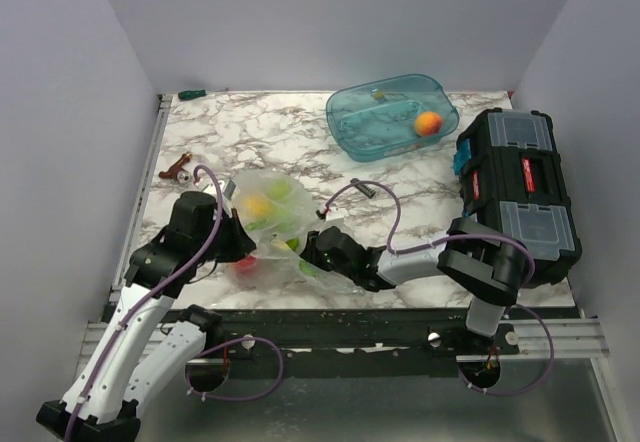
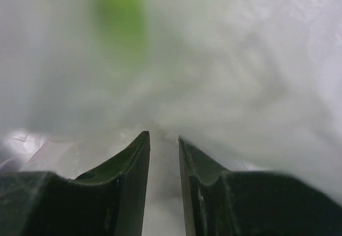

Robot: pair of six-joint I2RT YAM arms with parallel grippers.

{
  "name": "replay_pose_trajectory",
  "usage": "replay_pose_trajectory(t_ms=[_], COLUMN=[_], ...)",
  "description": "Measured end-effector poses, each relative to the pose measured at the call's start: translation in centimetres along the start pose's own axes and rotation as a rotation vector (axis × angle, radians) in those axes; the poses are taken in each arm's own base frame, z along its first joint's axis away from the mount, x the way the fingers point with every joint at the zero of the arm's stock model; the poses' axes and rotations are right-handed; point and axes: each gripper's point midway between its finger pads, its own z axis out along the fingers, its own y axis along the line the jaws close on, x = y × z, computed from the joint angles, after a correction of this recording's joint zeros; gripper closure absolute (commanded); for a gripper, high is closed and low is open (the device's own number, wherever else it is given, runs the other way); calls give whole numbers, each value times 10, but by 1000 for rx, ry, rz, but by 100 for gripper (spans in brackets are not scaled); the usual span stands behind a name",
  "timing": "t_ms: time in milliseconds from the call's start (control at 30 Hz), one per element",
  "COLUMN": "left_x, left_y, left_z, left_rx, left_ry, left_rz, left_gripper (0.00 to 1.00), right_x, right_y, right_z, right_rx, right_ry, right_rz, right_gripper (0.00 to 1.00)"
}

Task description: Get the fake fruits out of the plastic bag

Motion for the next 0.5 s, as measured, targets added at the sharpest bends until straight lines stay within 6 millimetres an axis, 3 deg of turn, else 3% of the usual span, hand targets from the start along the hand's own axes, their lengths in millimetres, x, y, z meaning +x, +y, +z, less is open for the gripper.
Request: replay_pose_trajectory(t_ms=[167,200,333,500], left_x=[29,30,25,-21], left_y=[6,4,-6,-40], left_z=[2,1,-5,-37], left_rx=[3,13,67,176], left_ry=[77,79,66,-71], left_rz=[-65,-66,-33,82], left_gripper=[100,92,42,23], right_x=[-1,-1,-18,-71], right_y=[-1,1,15,61], right_z=[-1,-2,-20,-59], right_rx=[24,24,2,-124], right_ry=[-11,-7,-18,-116], right_rz=[4,1,-6,23], right_gripper=[63,59,46,32])
